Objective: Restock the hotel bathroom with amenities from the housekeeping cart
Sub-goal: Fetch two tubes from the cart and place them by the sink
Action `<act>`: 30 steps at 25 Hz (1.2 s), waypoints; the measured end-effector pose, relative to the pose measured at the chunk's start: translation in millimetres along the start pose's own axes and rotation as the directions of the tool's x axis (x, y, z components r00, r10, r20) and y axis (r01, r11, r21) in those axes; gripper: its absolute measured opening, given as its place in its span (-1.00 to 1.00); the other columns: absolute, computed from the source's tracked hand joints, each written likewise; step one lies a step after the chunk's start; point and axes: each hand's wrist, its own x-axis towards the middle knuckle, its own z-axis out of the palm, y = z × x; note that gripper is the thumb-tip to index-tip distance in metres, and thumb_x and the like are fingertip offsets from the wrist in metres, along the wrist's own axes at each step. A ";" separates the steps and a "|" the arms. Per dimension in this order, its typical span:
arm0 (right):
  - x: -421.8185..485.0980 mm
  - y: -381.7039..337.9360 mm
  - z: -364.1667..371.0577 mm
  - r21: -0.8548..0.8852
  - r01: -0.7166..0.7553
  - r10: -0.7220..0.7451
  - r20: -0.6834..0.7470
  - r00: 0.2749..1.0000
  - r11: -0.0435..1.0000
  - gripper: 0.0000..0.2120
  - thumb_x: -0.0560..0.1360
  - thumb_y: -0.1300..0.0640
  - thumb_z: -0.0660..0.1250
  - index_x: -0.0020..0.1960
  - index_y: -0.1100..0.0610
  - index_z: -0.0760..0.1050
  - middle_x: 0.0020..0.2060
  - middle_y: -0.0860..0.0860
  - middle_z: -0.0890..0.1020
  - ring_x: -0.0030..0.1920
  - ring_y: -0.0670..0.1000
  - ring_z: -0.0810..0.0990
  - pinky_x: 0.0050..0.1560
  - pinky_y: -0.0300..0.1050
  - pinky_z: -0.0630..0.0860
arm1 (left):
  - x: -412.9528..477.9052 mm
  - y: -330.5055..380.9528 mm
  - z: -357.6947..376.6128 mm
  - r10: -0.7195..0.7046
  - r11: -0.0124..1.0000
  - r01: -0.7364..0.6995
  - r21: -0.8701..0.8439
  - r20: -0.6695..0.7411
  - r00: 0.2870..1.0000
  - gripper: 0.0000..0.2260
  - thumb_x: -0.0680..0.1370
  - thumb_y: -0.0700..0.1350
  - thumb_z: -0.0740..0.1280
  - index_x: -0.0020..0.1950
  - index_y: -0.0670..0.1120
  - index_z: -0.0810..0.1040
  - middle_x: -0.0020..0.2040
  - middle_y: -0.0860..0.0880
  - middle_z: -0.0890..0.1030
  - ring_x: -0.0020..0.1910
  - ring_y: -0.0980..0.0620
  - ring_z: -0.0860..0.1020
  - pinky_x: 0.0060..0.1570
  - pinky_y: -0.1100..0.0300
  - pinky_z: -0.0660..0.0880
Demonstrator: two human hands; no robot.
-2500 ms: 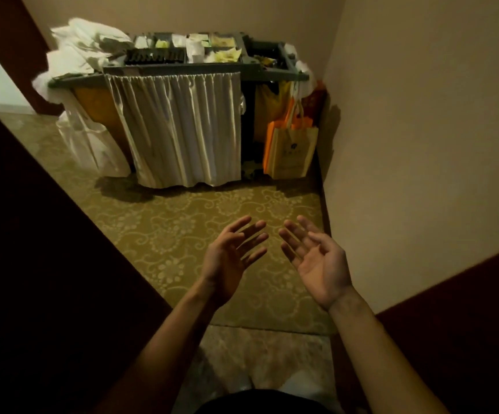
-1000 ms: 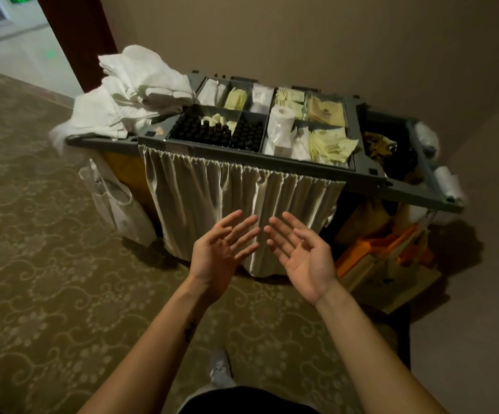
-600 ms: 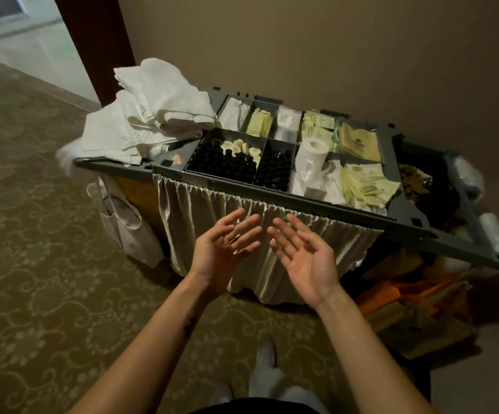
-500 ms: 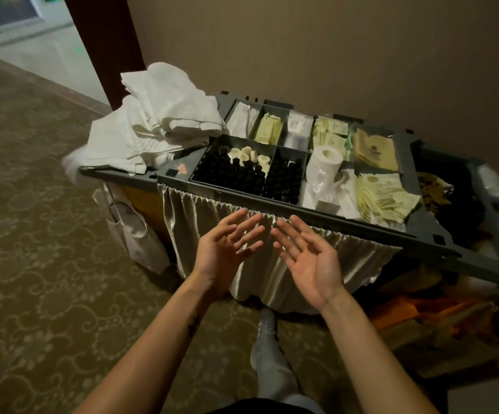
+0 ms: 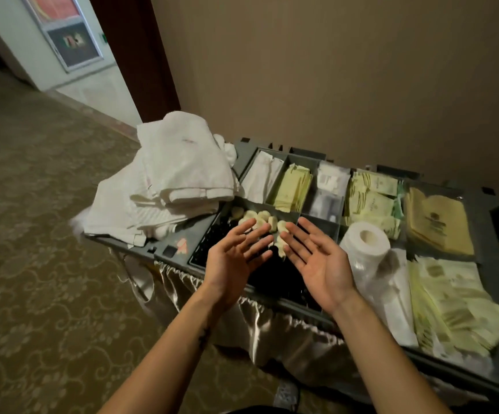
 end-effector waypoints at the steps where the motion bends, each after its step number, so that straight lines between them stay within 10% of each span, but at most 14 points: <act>1: 17.7 -8.8 0.0 -0.012 -0.010 0.010 0.001 1.000 1.000 -0.66 0.66 0.20 0.10 0.39 0.16 0.45 0.22 0.15 0.67 0.25 0.13 0.64 0.29 0.04 0.49 | 16.5 4.8 4.3 0.012 1.000 -0.012 -0.018 -0.013 1.000 -0.59 0.56 -0.20 0.17 0.42 -0.17 0.45 0.29 -0.22 0.63 0.31 -0.23 0.58 0.28 -0.12 0.50; 16: 191.6 -20.8 17.1 -0.305 0.034 -0.106 -0.224 0.969 0.952 -0.76 0.68 0.19 0.15 0.28 0.13 0.50 0.19 0.12 0.66 0.21 0.09 0.64 0.24 -0.03 0.56 | 193.2 50.6 -7.1 -0.068 0.960 0.070 0.270 -0.015 0.998 -0.68 0.61 -0.24 0.17 0.33 -0.12 0.53 0.21 -0.11 0.69 0.25 -0.10 0.61 0.36 -0.11 0.46; 20: 220.3 -10.7 25.1 -0.778 0.005 -0.273 -0.215 0.938 0.628 -0.73 0.64 0.23 0.21 0.29 0.04 0.51 0.24 -0.02 0.59 0.27 -0.04 0.55 0.13 -0.29 0.48 | 240.8 71.8 -8.0 0.013 0.816 -0.052 0.575 0.072 0.997 -0.68 0.63 -0.31 0.16 0.29 -0.10 0.55 0.22 -0.07 0.66 0.27 -0.04 0.59 0.26 0.05 0.53; 26: 245.8 11.9 23.4 -0.983 -0.171 -0.302 -0.182 0.936 0.063 -0.62 0.58 0.17 0.29 0.39 0.08 0.45 0.36 -0.01 0.40 0.40 0.04 0.27 0.40 -0.13 0.20 | 295.0 91.6 -26.7 0.013 0.298 -0.361 0.884 0.374 0.927 -0.65 0.60 -0.21 0.21 0.37 -0.05 0.52 0.35 -0.01 0.55 0.34 0.08 0.44 0.38 0.10 0.38; 30: 249.8 20.7 23.8 -0.984 -0.179 -0.387 -0.165 0.907 0.000 -0.60 0.54 0.25 0.35 0.37 0.11 0.48 0.36 -0.01 0.38 0.38 0.04 0.33 0.40 -0.17 0.25 | 304.3 82.1 -38.3 -0.059 0.094 -0.503 0.859 0.509 0.859 -0.68 0.58 -0.24 0.26 0.32 -0.11 0.54 0.29 -0.09 0.56 0.29 -0.01 0.44 0.28 0.22 0.29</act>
